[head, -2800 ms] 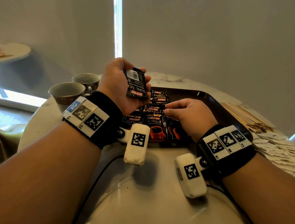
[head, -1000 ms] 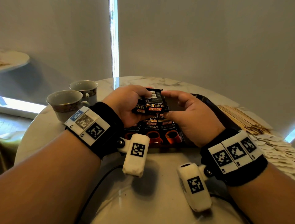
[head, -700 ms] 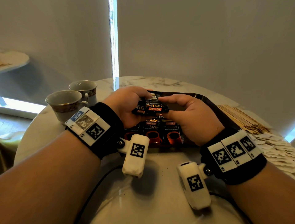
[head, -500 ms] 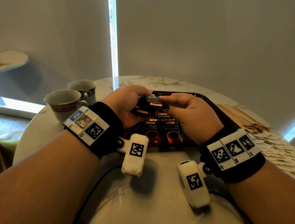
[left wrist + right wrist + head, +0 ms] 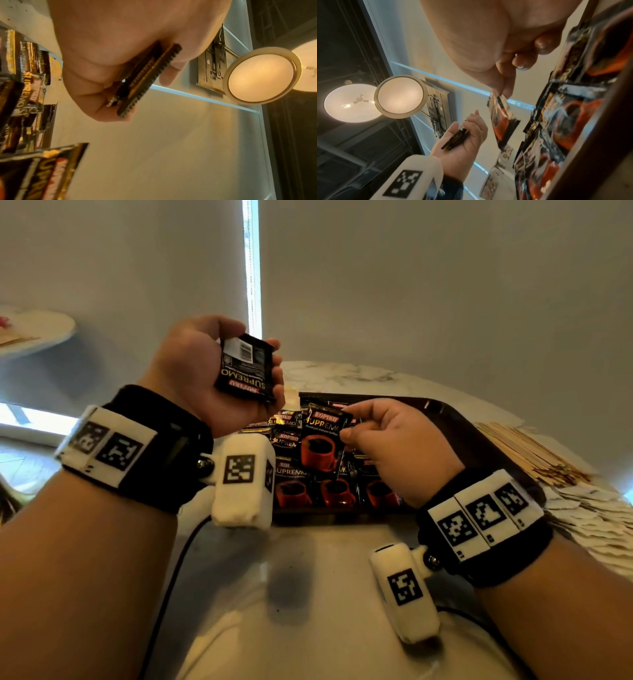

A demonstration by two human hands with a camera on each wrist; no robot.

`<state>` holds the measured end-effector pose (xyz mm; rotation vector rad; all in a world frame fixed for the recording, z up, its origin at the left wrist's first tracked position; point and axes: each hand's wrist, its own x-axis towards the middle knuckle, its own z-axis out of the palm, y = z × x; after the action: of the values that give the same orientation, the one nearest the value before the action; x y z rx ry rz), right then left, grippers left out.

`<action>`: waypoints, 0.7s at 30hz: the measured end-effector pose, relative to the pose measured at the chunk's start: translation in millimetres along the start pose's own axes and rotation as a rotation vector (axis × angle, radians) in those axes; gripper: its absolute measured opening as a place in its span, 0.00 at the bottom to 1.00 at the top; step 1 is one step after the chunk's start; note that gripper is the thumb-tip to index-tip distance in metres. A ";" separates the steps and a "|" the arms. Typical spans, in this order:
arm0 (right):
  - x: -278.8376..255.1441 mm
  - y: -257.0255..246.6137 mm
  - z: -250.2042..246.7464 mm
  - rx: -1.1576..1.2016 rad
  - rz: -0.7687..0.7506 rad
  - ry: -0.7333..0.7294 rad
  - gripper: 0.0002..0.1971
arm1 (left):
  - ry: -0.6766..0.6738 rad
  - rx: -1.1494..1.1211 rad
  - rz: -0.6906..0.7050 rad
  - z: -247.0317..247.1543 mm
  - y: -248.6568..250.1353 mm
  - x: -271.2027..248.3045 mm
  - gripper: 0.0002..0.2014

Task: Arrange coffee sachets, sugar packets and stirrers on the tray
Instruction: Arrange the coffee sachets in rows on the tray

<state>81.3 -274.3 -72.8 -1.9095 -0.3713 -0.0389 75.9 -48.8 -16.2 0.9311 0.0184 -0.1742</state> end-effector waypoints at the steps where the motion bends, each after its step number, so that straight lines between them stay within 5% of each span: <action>1: 1.1 -1.8 2.8 -0.013 0.009 -0.033 0.11 | -0.005 -0.002 0.005 -0.5 1.8 -1.3 0.25; 9: 3.4 -11.5 20.0 -0.193 0.020 -0.187 0.11 | -0.027 -0.049 0.025 -7.4 -7.8 -2.4 0.25; 21: 1.5 -9.3 24.4 -0.330 0.023 -0.188 0.11 | 0.008 -0.102 0.003 -15.0 -22.8 3.8 0.28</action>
<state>76.5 -248.7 -73.0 -2.2512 -0.4935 0.1006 77.0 -50.6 -43.7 0.8298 0.0333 -0.1650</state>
